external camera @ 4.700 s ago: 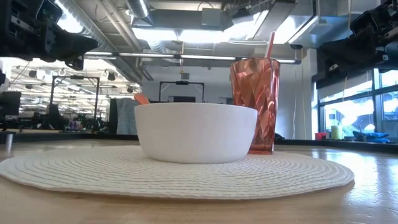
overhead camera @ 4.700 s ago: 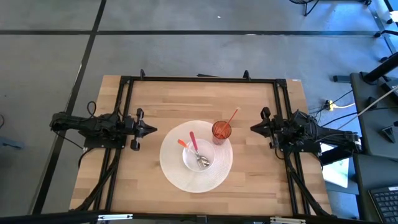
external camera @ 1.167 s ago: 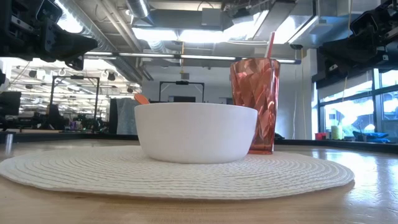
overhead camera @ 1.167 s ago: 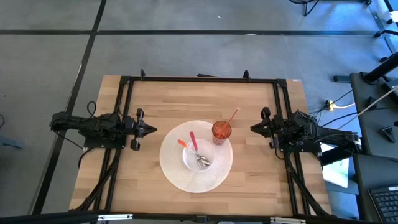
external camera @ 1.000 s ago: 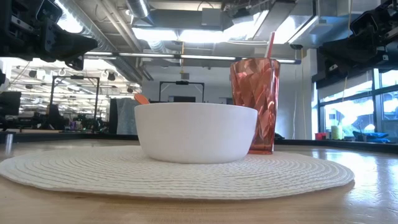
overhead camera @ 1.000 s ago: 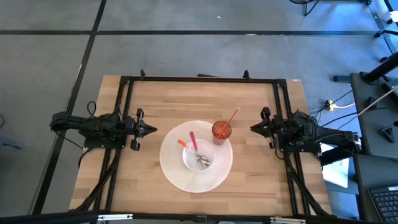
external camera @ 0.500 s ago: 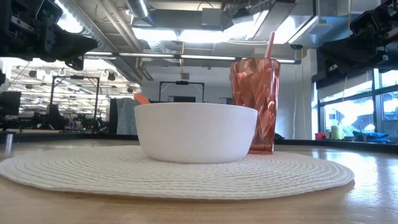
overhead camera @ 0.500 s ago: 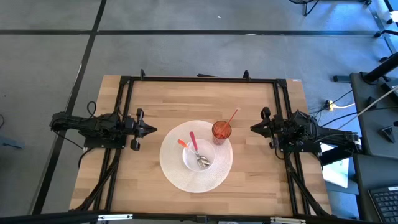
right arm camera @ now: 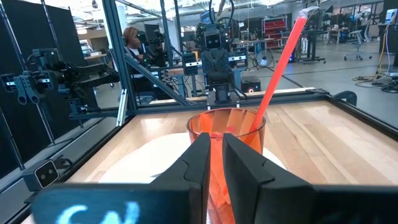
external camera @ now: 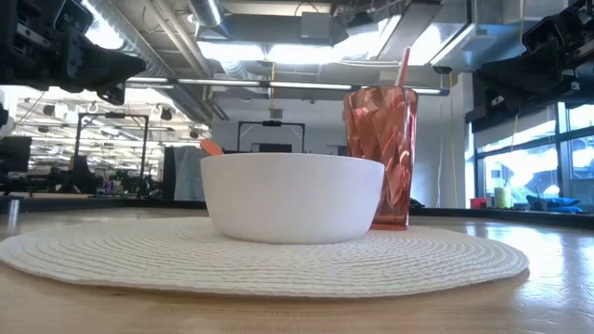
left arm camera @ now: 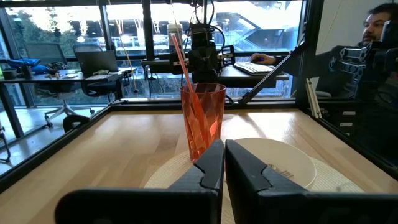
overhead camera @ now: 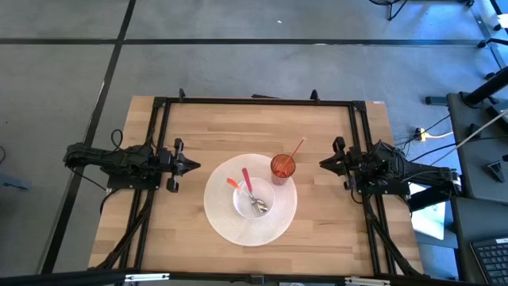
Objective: Pick & Place Utensil
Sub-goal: Return to Home Position
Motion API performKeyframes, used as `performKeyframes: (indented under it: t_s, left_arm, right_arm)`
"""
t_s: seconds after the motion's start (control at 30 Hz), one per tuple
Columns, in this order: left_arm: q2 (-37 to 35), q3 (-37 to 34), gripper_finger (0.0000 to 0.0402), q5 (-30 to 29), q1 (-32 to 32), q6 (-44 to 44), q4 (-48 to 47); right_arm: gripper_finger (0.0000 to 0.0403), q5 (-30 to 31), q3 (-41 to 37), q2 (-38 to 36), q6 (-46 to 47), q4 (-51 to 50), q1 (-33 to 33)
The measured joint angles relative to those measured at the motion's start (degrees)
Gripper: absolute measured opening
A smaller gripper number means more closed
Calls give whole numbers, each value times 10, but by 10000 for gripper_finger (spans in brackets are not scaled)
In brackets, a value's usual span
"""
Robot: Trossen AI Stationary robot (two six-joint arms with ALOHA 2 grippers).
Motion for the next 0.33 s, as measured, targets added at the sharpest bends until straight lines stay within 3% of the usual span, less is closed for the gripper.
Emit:
performKeyframes:
  t_s: [0.33]
  left_arm:
    - [0,0,7,0,0,0,0]
  right_arm:
    - [44,0,0,0,0,0,0]
